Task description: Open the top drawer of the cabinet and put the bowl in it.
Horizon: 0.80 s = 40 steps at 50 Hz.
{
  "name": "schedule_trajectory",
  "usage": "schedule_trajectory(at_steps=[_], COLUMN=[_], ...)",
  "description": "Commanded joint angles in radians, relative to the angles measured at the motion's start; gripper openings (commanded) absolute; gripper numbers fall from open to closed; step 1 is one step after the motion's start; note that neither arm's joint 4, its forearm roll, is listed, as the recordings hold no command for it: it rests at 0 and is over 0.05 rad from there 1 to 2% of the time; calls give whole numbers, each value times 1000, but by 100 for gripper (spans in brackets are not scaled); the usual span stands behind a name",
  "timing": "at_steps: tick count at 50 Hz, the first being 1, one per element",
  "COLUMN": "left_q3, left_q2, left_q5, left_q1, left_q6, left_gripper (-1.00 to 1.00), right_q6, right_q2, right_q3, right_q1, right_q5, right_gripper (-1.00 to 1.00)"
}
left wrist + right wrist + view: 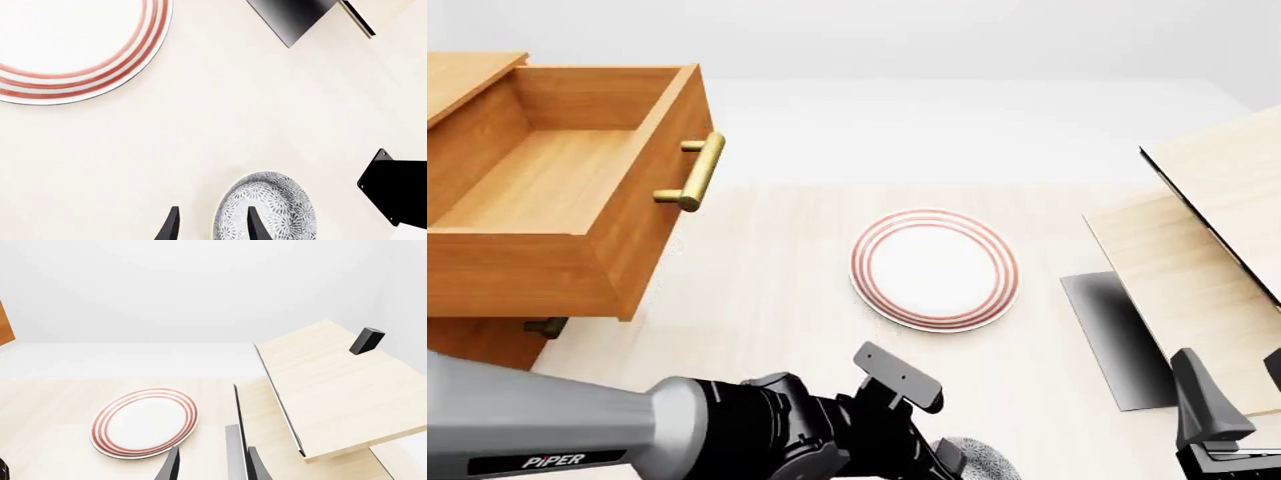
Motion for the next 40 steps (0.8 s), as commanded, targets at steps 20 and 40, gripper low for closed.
schedule_trajectory(at_steps=[20, 40], left_q3=[-8, 24], left_q2=[81, 50], left_q5=[-42, -56], left_q1=[-25, -9], left_q6=[-40, -35], left_gripper=[100, -100], right_q6=[0, 0], right_q2=[-1, -1], right_q3=[1, 1], right_q1=[0, -1], right_q5=[0, 0], right_gripper=[100, 100])
